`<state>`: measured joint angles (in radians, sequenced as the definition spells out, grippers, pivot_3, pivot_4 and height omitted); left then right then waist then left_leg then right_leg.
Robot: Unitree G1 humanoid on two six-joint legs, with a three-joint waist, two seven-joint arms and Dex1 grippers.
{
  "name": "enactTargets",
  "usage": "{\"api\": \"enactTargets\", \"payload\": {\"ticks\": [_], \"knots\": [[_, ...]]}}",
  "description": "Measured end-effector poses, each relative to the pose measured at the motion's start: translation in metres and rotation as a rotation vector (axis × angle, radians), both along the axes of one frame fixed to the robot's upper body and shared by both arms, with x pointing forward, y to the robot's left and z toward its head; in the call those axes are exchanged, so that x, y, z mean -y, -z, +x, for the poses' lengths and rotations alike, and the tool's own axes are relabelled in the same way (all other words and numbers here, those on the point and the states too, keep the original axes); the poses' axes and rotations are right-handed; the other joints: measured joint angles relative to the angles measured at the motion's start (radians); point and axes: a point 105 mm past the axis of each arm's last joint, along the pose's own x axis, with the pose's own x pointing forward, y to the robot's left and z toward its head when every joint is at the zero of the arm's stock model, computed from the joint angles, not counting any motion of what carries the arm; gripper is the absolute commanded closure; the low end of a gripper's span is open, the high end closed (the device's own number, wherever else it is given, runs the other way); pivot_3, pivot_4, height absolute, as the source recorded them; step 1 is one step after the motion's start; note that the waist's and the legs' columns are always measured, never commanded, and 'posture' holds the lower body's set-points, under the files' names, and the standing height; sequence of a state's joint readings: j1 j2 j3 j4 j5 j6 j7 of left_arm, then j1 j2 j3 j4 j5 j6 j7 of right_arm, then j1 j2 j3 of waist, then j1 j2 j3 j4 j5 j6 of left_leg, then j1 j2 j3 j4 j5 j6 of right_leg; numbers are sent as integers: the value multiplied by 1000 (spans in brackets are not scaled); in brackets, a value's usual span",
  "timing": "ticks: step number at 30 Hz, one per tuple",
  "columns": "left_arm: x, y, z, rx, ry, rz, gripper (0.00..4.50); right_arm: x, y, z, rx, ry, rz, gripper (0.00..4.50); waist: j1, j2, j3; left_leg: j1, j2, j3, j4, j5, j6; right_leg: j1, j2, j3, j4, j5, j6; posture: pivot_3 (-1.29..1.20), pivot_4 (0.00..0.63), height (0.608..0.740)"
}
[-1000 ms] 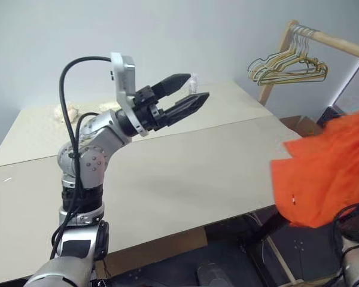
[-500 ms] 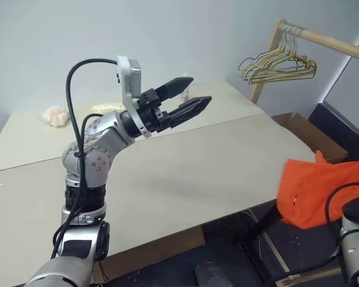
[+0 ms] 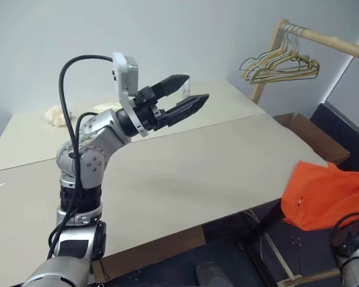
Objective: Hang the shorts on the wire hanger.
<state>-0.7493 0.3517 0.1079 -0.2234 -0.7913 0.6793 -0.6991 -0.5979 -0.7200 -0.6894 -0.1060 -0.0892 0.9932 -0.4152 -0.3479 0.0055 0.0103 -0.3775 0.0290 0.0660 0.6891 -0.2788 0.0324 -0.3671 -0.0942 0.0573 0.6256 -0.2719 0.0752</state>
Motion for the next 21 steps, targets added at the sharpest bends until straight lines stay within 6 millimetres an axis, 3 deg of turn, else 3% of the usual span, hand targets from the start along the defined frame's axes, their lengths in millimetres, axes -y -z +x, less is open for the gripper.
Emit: {"api": "enactTargets", "payload": {"ticks": [2,6,9,11,14,17,21], "knots": [[-3,3,2,-5,-20,5,0,-23,-14,14,71,-90,-154,46,-4,0,0,3,0,0,-2,0,0,1,1,3,0,0,0,-312,0,740],[-11,9,9,-2,-98,18,0,-93,-35,48,143,-432,-422,46,-12,-1,1,9,-1,0,-5,0,-1,6,1,5,-1,0,1,-281,0,740],[-25,29,12,-47,-154,71,0,-160,-35,75,184,-871,-433,46,-21,-5,3,11,1,-1,-7,1,-1,10,3,4,-2,0,1,-250,0,740],[-32,40,11,-56,-172,115,0,-201,-23,87,149,-1156,-415,46,-16,-8,5,11,1,-3,-7,0,-1,10,2,4,-2,0,0,-226,0,740],[-39,54,6,-48,-195,202,0,-263,12,90,1,-1592,-366,46,16,-13,8,9,1,-4,-7,0,-1,9,1,4,-3,0,0,-175,0,740],[-46,64,-2,-36,-202,286,0,-298,41,78,-155,-1863,-344,46,63,-16,11,9,0,-4,-8,0,-1,9,0,4,-2,0,0,-122,0,740],[-59,81,-8,-44,-251,393,0,-317,76,65,-293,-2033,-268,46,138,-20,13,8,0,-3,-8,0,-2,6,0,5,-3,0,0,-81,0,740]]}}
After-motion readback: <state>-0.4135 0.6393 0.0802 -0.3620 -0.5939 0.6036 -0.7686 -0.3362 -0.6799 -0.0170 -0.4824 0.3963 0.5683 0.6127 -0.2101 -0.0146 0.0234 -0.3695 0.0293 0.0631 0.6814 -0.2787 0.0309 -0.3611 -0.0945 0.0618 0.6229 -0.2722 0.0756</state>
